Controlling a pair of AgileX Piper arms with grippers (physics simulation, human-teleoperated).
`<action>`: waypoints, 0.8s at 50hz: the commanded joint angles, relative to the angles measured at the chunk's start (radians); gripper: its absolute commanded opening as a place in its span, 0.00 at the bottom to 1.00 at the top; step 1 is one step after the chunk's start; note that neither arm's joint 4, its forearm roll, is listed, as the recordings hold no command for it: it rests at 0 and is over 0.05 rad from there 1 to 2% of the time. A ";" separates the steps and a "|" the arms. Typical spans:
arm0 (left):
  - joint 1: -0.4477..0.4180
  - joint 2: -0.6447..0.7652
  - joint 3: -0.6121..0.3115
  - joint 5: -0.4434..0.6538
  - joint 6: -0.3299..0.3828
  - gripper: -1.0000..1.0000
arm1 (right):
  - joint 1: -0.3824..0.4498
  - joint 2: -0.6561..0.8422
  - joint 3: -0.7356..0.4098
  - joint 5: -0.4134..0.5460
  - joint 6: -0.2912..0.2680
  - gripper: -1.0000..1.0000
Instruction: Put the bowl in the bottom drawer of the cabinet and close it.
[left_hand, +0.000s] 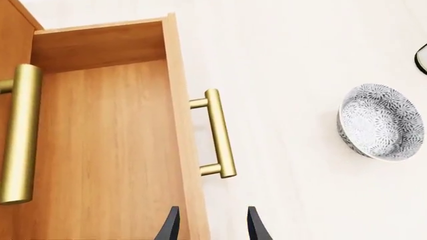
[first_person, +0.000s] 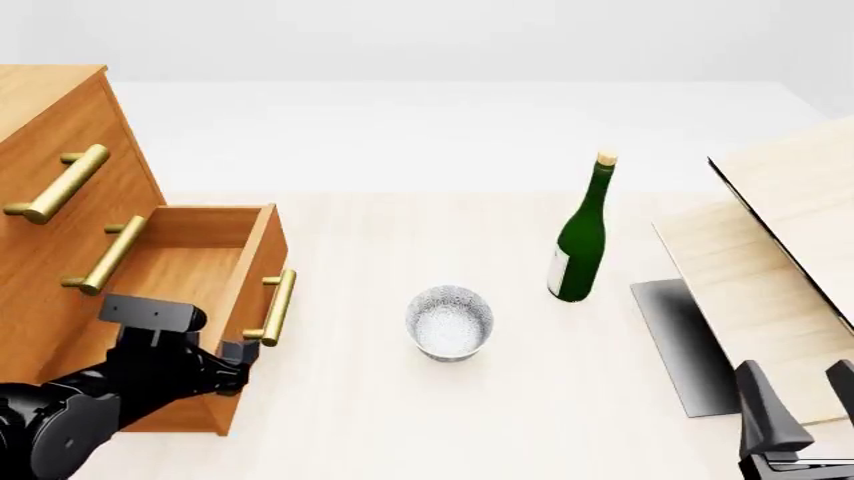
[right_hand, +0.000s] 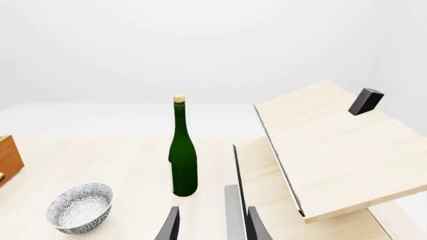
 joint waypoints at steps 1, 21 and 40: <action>0.005 0.022 0.007 -0.019 -0.008 1.00 | 0.000 -0.001 0.000 0.001 0.000 1.00; -0.015 0.071 0.012 -0.043 -0.022 1.00 | 0.000 -0.001 0.000 0.001 0.000 1.00; -0.059 0.062 0.012 -0.038 -0.031 1.00 | 0.000 -0.001 0.000 0.001 0.000 1.00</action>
